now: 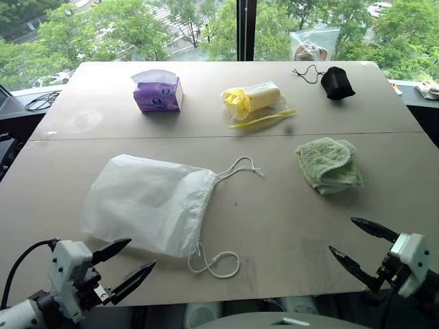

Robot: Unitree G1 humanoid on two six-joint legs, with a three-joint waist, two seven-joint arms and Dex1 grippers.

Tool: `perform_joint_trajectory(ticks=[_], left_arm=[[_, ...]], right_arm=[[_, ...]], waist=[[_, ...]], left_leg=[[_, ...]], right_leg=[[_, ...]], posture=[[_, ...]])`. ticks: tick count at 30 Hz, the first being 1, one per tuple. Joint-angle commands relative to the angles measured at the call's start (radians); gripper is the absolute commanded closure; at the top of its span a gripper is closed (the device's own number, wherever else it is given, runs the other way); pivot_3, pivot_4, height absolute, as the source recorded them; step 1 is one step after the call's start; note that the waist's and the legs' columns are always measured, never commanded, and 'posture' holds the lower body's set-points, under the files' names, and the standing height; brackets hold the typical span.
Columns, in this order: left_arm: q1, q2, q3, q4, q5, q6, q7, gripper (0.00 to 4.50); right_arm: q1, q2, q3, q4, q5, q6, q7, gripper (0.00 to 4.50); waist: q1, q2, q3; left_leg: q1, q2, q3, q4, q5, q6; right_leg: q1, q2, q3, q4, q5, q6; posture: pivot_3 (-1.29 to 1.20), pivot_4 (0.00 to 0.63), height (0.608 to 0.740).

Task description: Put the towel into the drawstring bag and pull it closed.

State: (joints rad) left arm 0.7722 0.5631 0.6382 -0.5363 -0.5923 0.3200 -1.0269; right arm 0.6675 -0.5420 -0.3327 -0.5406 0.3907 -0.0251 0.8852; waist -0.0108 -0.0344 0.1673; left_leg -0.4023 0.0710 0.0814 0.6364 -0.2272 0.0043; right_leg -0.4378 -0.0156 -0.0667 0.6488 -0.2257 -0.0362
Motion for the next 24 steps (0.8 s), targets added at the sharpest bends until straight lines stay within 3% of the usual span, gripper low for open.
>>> perform_joint_trajectory(ticks=[1,6,12,16,21,24], left_arm=[[-0.033,0.015,-0.033,-0.083,-0.048,0.04,0.049,0.04],[-0.28,0.107,-0.158,-0.272,-0.227,0.317,0.308,0.04],[-0.557,0.257,-0.307,-0.303,-0.276,0.672,0.596,0.04],[-0.724,0.249,-0.474,-0.293,-0.202,0.766,0.716,0.04],[-0.769,0.259,-0.606,-0.249,-0.077,0.77,0.761,0.04],[-0.774,0.283,-0.663,-0.225,-0.005,0.723,0.727,1.0]], right_arm=[[-0.019,-0.018,-0.015,-0.02,0.038,-0.027,0.028,0.02],[-0.097,-0.077,0.014,-0.086,0.122,-0.002,0.093,0.02],[-0.148,-0.141,0.03,-0.13,0.165,0.041,0.124,0.02],[-0.17,-0.146,0.027,-0.129,0.168,0.051,0.111,0.02],[-0.168,-0.144,0.028,-0.137,0.154,0.06,0.094,0.02],[-0.178,-0.145,0.034,-0.147,0.146,0.078,0.072,0.0]], waist=[[0.0,0.0,0.0],[0.017,0.003,0.002],[0.024,0.005,0.002],[0.027,0.004,0.002],[0.026,0.004,0.002],[0.026,0.004,0.003]], left_leg=[[0.0,0.0,0.0,0.0,0.0,0.0],[0.0,0.0,-0.001,0.001,0.0,0.0],[0.006,-0.001,-0.002,0.002,0.0,0.0],[0.005,-0.001,-0.002,0.002,0.003,0.005],[0.005,-0.002,-0.001,0.002,0.003,0.005],[0.006,-0.002,-0.002,0.003,0.003,0.005]], right_leg=[[0.0,0.0,0.0,0.0,0.0,0.0],[0.002,0.0,0.0,0.0,0.0,0.0],[0.007,0.002,0.0,0.006,0.0,0.0],[0.007,0.003,0.0,0.007,-0.001,-0.001],[0.007,0.003,0.002,0.008,0.0,0.001],[0.007,0.003,0.001,0.01,-0.001,-0.002]], posture=[[0.0,0.15,0.74],[0.0,0.15,0.74],[0.0,0.15,0.74],[0.0,0.15,0.74],[0.0,0.15,0.74],[0.0,0.15,0.74]])
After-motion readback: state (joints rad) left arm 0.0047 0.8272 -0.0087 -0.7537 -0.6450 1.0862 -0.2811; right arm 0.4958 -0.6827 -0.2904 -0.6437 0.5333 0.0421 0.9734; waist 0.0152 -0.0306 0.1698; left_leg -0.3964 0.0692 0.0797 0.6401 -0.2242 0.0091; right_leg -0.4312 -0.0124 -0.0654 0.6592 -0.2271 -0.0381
